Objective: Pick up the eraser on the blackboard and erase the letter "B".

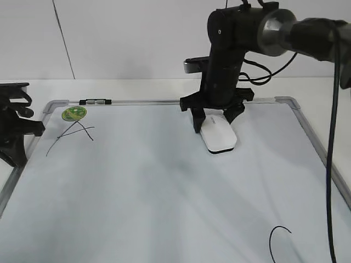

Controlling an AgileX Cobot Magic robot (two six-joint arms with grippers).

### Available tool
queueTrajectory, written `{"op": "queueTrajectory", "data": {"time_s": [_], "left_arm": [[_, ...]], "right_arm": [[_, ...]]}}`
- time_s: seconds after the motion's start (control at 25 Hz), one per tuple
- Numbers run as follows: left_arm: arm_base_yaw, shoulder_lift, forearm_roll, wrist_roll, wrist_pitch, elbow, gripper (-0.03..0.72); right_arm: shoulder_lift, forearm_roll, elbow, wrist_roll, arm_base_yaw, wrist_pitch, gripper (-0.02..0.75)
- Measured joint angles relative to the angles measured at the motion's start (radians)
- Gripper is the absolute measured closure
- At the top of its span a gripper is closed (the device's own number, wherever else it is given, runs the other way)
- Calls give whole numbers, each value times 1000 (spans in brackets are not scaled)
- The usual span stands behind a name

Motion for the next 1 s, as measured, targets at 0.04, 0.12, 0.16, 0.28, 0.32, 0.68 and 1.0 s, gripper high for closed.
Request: {"op": "queueTrajectory", "data": {"time_s": [0.04,0.12,0.16,0.28,0.32,0.68,1.0], "left_arm": [[0,0,0,0,0,0,668],[0,0,0,0,2,0,668],[0,0,0,0,2,0,668],[0,0,0,0,3,-2,668],[0,0,0,0,3,-2,668],[0,0,0,0,3,-2,668],[0,0,0,0,7,-2,669]], "right_arm": [[0,-5,0,-3,8,0,204],[0,-7,0,-8,47,0,204],[0,-7,0,-13,73,0,204],[0,-2,0,-20,161,0,204],[0,-1,0,-20,191,0,204],[0,7,0,-48,436,0,204],[1,-15,0,-57,418,-1,204]]}}
